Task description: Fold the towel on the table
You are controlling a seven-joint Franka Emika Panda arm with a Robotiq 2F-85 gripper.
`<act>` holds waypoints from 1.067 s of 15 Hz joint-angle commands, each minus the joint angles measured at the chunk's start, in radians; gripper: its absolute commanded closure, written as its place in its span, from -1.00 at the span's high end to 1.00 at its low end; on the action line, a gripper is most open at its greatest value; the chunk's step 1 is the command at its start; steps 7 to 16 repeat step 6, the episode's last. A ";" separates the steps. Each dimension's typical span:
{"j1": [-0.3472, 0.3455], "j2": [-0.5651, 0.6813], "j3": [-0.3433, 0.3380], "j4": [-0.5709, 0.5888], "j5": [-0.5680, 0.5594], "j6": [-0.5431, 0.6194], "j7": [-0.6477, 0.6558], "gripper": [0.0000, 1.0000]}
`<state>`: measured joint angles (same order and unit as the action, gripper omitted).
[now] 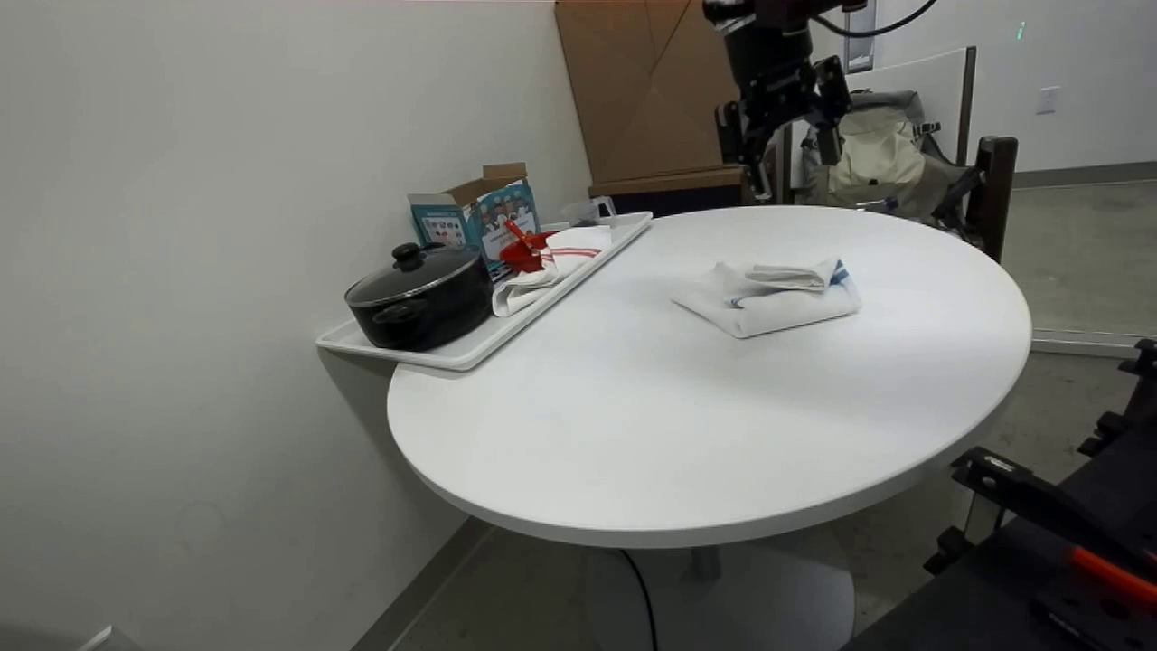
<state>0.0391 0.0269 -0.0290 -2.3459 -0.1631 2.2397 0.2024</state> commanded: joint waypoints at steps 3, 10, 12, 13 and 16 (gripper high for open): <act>-0.017 -0.144 0.032 -0.127 0.007 0.000 0.036 1.00; -0.019 -0.187 0.036 -0.164 0.008 0.005 0.040 1.00; -0.019 -0.187 0.036 -0.164 0.008 0.005 0.040 1.00; -0.019 -0.187 0.036 -0.164 0.008 0.005 0.040 1.00; -0.019 -0.187 0.036 -0.164 0.008 0.005 0.040 1.00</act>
